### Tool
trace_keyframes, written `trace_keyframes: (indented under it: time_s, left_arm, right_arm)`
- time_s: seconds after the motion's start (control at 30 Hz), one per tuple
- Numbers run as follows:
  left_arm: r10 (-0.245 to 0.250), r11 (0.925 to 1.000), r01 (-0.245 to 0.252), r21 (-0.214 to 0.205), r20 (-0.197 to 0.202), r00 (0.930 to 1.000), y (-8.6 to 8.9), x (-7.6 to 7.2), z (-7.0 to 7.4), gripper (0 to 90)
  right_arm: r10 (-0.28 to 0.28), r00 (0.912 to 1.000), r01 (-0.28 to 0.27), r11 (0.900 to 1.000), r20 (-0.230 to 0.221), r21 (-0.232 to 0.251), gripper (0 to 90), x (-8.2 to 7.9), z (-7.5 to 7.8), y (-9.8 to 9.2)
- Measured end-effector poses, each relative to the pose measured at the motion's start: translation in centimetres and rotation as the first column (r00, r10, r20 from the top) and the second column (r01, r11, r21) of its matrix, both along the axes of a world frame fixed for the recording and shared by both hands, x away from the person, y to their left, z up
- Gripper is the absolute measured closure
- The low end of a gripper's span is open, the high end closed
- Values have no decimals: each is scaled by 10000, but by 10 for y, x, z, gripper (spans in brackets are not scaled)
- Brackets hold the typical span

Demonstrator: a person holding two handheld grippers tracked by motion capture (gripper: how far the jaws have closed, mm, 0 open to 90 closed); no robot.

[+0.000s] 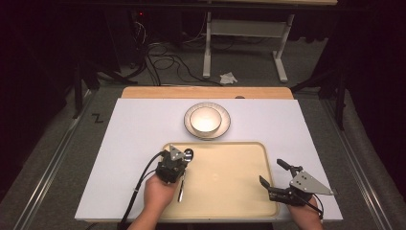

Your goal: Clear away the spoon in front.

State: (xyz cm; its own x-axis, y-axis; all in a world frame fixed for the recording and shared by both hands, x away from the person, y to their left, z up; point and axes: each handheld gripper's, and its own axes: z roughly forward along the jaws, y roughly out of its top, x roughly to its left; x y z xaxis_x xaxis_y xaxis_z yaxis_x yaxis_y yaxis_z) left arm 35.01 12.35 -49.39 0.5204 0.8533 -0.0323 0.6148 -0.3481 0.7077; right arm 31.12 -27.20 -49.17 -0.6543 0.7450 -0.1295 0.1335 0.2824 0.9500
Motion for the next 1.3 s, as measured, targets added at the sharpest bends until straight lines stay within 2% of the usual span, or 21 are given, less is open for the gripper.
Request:
trace_keyframes:
  time_s: [0.1, 0.2, 0.23, 0.3, 0.33, 0.37, 0.4, 0.43, 0.53, 0.73, 0.93, 1.13, 1.3]
  left_arm:
    - [-279, 9990, 280, 339, -45, 9996, 15, -25, -2, 900]
    - [-389, 9988, 394, 290, -171, 9991, 24, -44, -10, 900]
    - [-417, 9990, 420, 158, -247, 9988, 26, -49, -12, 900]
    - [-550, 9985, 547, -81, -444, 9975, 27, -56, -15, 900]
    - [-677, 9977, 674, -73, -560, 9961, 25, -58, -16, 900]
    - [-791, 9968, 796, 46, -626, 9949, 22, -60, -17, 900]
    - [-880, 9958, 892, 211, -533, 9947, 21, -62, -17, 900]
    - [-871, 9958, 885, 236, -527, 9948, 20, -62, -17, 900]
    - [-967, 9951, 948, -273, -749, 9925, 20, -64, -18, 900]
    - [-1416, 9899, 1414, -87, -682, 9876, 7, -71, -17, 900]
    - [-1603, 9871, 1596, -161, -639, 9850, 1, -70, -17, 900]
    - [-1631, 9866, 1621, -204, -646, 9845, 0, -68, -17, 900]
    - [-1418, 9895, 1401, -352, -533, 9885, 8, -64, -16, 872]
  right_arm:
    - [-32, 10000, 32, 10000, 5, -17, 159, 1, 0, 0]
    - [11, 10000, -12, 10000, -10, -95, 160, 1, 0, 1]
    - [28, 10000, -27, 9999, 39, -153, 160, 1, 0, 2]
    - [51, 10000, -50, 9999, 67, -120, 160, 1, 0, 3]
    - [22, 10000, -22, 9999, 24, -109, 160, 1, 0, 3]
    - [-7, 10000, 7, 9999, -13, -105, 160, 1, 0, 3]
    - [-26, 10000, 26, 9999, -5, -115, 160, 1, 0, 3]
    - [-55, 10000, 55, 9999, -31, -104, 160, 1, 0, 3]
    - [-98, 10000, 98, 9999, 18, -110, 160, 1, 0, 1]
    - [-83, 9999, 82, 9999, -67, -83, 160, 1, -1, 1]
    - [-13, 10000, 12, 9999, -72, -150, 160, 1, -2, 4]
    - [-60, 9999, 57, 9998, -144, -208, 160, 1, -2, 4]
    - [-30, 10000, 29, 9999, -92, -125, 160, 1, -2, 3]
